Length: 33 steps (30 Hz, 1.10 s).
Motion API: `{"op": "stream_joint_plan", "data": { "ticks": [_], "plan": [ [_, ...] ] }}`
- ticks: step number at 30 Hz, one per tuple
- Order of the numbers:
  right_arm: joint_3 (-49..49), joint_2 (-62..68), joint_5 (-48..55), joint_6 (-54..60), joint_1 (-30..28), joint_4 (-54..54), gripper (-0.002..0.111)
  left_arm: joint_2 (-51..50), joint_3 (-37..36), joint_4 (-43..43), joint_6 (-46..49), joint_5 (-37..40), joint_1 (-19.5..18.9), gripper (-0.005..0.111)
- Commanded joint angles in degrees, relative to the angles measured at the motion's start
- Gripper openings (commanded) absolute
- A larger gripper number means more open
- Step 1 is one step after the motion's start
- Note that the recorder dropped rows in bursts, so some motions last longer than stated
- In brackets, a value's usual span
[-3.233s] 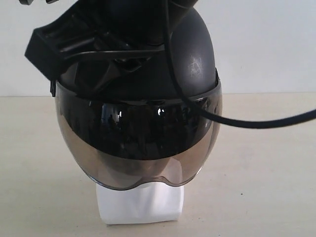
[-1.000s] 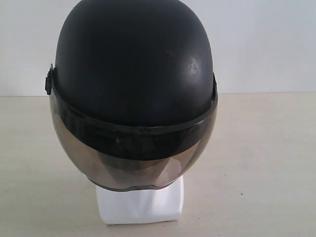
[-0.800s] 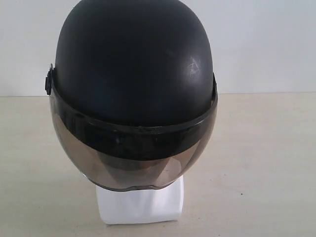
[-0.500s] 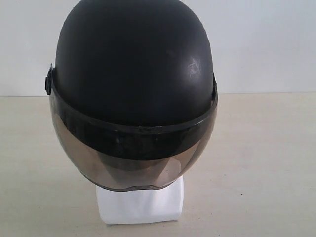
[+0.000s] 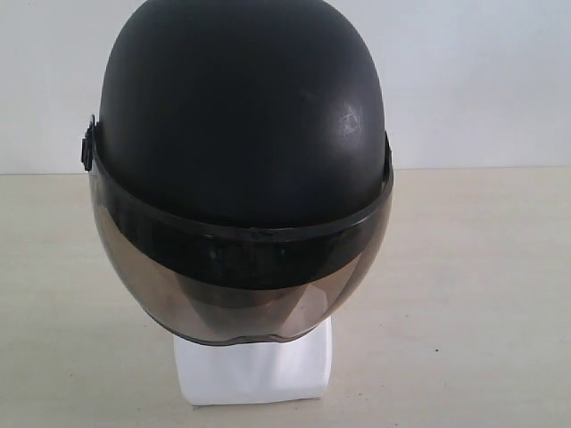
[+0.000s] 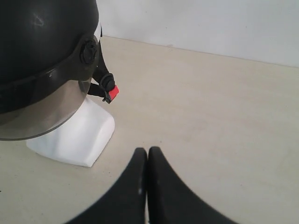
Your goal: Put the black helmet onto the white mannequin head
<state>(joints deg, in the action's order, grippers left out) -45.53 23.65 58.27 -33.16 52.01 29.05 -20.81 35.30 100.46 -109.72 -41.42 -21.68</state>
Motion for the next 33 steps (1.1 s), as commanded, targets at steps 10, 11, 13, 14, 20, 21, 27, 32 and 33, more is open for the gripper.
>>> {"op": "stream_joint_plan", "data": {
  "ticks": [10, 11, 13, 14, 20, 21, 27, 32, 33],
  "plan": [
    [24.76, -13.45, -45.26, 0.49, -33.82, -0.03, 0.0, 0.3, -0.24, -0.51, 0.39, 0.55, -0.02, 0.004],
    [27.9, -13.77, -50.01, 0.38, -37.06, -0.03, 0.0, 0.3, -0.24, -0.51, 0.39, 0.55, -0.02, 0.004],
    [32.97, -13.77, -57.93, 0.38, -42.23, -0.16, 0.0, 0.3, -0.24, -0.51, 0.39, 0.55, -0.02, 0.004],
    [35.35, -13.77, -61.18, 0.26, -44.03, -0.16, 0.0, 0.3, -0.24, -0.51, 0.39, 0.55, -0.02, 0.004],
    [43.0, -13.77, -65.28, 0.24, -46.36, -0.25, 0.0, 0.3, -0.24, -0.51, 0.39, 0.55, -0.02, 0.004],
    [43.26, -13.77, -64.79, 0.33, -46.36, -0.25, 0.0, 0.3, -0.24, -0.51, 0.39, 0.55, -0.02, 0.004],
    [43.35, -16.46, -63.2, 0.85, -46.02, -0.25, 0.0, 0.3, -0.24, -0.51, 0.39, 0.55, -0.02, 0.004],
    [45.0, -19.32, -62.97, 18.16, -46.02, -11.66, 0.0, 0.3, -0.24, -0.51, 0.39, 0.55, -0.02, 0.004],
    [45.32, -19.31, -62.32, 25.75, -46.16, -20.21, 0.0, 0.3, -0.24, -0.51, 0.39, 0.55, -0.02, 0.004]
  ]
}}
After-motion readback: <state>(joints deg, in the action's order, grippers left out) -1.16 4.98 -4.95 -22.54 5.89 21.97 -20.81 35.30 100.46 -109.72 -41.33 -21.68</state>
